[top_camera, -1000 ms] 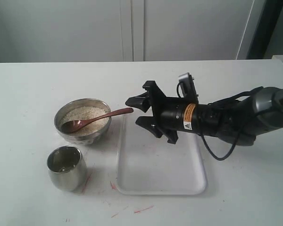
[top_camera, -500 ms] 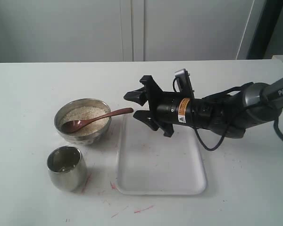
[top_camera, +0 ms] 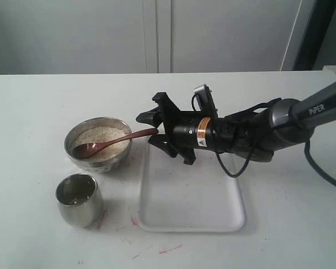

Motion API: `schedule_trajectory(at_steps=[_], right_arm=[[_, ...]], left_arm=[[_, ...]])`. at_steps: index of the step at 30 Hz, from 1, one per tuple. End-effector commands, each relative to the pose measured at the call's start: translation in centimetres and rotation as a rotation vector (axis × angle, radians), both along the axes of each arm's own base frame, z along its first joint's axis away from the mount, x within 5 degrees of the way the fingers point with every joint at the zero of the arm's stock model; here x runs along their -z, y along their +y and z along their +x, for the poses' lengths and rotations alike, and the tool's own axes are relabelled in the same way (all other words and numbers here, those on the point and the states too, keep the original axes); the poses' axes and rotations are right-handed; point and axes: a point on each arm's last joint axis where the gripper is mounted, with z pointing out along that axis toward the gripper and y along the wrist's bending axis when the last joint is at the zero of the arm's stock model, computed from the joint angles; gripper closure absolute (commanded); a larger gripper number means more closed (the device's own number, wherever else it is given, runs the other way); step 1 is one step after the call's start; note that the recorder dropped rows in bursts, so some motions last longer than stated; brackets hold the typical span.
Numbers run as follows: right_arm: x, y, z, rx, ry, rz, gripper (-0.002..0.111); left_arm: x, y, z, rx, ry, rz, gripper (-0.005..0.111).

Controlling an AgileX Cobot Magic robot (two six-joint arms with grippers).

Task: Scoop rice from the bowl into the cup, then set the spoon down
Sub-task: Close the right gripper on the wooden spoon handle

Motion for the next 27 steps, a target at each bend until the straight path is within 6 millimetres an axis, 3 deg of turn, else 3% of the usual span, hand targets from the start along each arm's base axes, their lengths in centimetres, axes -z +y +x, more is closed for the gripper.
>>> schedule_trajectory(at_steps=[1, 14, 27], right_arm=[[0.0, 0.2, 0.2, 0.008, 0.002, -0.015, 0.051], [2.2, 0.3, 0.4, 0.03, 0.043, 0.03, 0.051], [1.0, 0.8, 1.1, 0.01, -0.034, 0.056, 0.052]], left_arm=[[-0.2, 0.0, -0.1, 0.001, -0.012, -0.005, 0.092], [-0.2, 0.0, -0.1, 0.001, -0.012, -0.005, 0.092], [-0.2, 0.0, -0.1, 0.001, -0.012, -0.005, 0.092]])
